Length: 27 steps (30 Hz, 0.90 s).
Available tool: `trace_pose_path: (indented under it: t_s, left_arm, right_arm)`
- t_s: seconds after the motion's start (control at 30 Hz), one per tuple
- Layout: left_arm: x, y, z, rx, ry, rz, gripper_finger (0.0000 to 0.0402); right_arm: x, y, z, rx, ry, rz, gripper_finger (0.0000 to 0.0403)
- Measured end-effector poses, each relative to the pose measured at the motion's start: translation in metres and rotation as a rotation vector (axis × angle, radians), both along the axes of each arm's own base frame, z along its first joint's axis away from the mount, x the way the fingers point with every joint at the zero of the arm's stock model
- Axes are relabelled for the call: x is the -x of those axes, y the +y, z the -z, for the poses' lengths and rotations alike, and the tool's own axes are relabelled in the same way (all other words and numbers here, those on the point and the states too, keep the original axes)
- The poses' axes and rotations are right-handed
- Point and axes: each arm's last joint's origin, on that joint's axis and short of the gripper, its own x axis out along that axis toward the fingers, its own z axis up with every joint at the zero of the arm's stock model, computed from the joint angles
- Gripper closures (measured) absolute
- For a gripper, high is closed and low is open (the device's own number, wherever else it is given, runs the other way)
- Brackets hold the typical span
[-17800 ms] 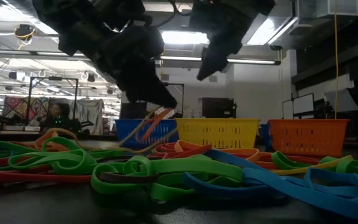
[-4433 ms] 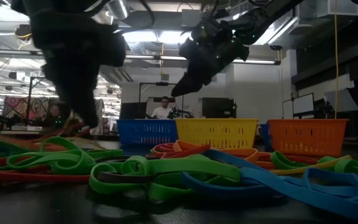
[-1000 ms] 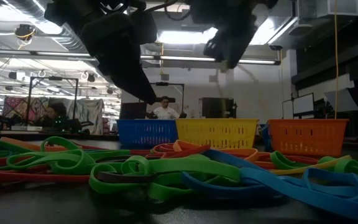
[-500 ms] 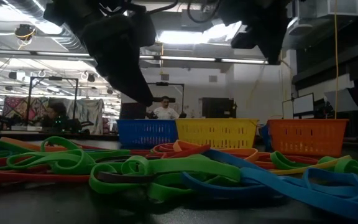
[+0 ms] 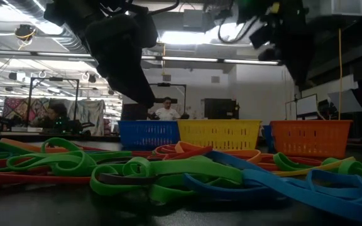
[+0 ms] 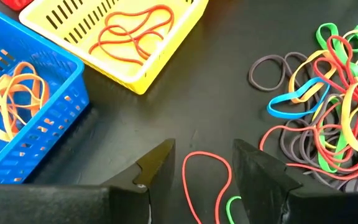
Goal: Sort rubber bands into baskets
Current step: Put the yellow rubber band into the orange basket, then put the red rubber band into the yellow basket
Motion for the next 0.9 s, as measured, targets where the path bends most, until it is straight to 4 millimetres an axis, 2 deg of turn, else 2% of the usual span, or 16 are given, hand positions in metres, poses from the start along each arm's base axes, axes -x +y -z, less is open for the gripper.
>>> trace_pose_path:
  t_s: [0.17, 0.3, 0.5, 0.67, 0.9]
  left_arm:
    - [0.0, -0.001, 0.0, 0.019, -0.001, -0.018, 0.0247]
    - [0.001, -0.003, 0.001, 0.115, 0.009, -0.004, 0.0247]
    - [0.005, -0.006, 0.007, 0.175, 0.07, 0.016, 0.0247]
    - [0.013, -0.007, 0.029, 0.176, 0.158, -0.011, 0.0247]
    - [0.016, -0.006, 0.049, 0.167, 0.229, -0.028, 0.0247]
  right_arm:
    - [-0.005, -0.004, 0.025, -0.003, -0.051, 0.015, 0.0402]
    - [-0.01, -0.004, 0.037, 0.004, -0.11, 0.011, 0.0392]
    - [-0.013, -0.004, 0.039, 0.01, -0.148, 0.059, 0.0332]
    - [-0.013, -0.004, 0.039, 0.011, -0.149, 0.073, 0.028]
    - [-0.015, -0.004, 0.039, 0.012, -0.164, 0.073, 0.0256]
